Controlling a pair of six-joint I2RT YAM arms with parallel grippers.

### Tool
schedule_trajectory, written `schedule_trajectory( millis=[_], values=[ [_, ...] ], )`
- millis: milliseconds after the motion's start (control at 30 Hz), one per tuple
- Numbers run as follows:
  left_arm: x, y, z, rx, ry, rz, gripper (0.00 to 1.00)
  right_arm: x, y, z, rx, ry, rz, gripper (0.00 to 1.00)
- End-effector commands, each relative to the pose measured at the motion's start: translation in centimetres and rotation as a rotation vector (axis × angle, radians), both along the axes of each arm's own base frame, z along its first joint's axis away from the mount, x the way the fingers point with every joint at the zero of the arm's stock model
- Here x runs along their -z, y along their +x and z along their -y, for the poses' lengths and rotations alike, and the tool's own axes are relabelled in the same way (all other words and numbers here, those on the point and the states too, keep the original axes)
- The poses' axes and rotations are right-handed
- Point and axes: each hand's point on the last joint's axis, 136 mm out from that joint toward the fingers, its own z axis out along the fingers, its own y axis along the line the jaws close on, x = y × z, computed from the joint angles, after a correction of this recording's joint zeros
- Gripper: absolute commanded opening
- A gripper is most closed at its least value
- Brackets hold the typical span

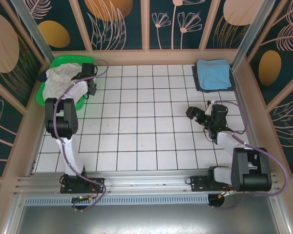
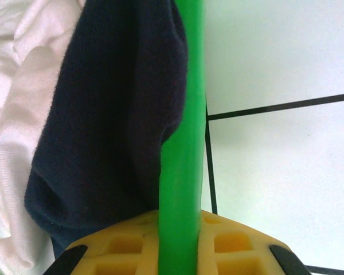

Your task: Fold and stack the t-shirts

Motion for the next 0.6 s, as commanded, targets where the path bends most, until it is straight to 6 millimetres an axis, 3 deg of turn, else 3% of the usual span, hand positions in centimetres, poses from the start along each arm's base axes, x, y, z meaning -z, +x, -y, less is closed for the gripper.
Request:
schedule_trajectory(
  millis=[0, 100, 133, 167, 267, 400, 500, 567],
  values=[
    [-1.0, 1.8, -0.6, -0.020, -0.009, 0.057, 0.18, -0.8, 0.1, 0.6, 0.014, -0.030, 0.020, 0.99],
    [-2.8, 2.1, -0.4, -0.042, -0.036, 0.084, 0.45, -1.3, 0.2, 0.7, 0.011, -0.038, 0.018, 0.99],
    [-3.7, 2.1, -0.5, -0.060, -0.044, 0.100, 0.60, -1.6, 0.3, 0.7, 0.010, -0.043, 0.019, 0.99],
    [-4.7, 2.0, -0.4, -0.068, -0.061, 0.111, 0.66, -1.8, 0.3, 0.7, 0.008, -0.050, 0.018, 0.99],
    [-8.3, 1.3, 0.2, -0.081, -0.122, 0.167, 0.72, -2.8, 0.8, 0.9, 0.003, -0.071, 0.025, 0.99],
    [-12.9, -0.3, 0.3, -0.112, -0.177, 0.292, 0.98, -4.0, 1.7, 1.0, 0.014, -0.087, 0.038, 0.99],
    [-14.9, -1.0, -0.5, -0.159, -0.163, 0.371, 0.99, -5.1, 2.4, 0.7, 0.024, -0.092, 0.063, 0.99],
    [-15.2, -1.2, -1.4, -0.198, -0.139, 0.404, 0.99, -5.9, 3.0, 0.2, 0.020, -0.084, 0.087, 0.99]
  ],
)
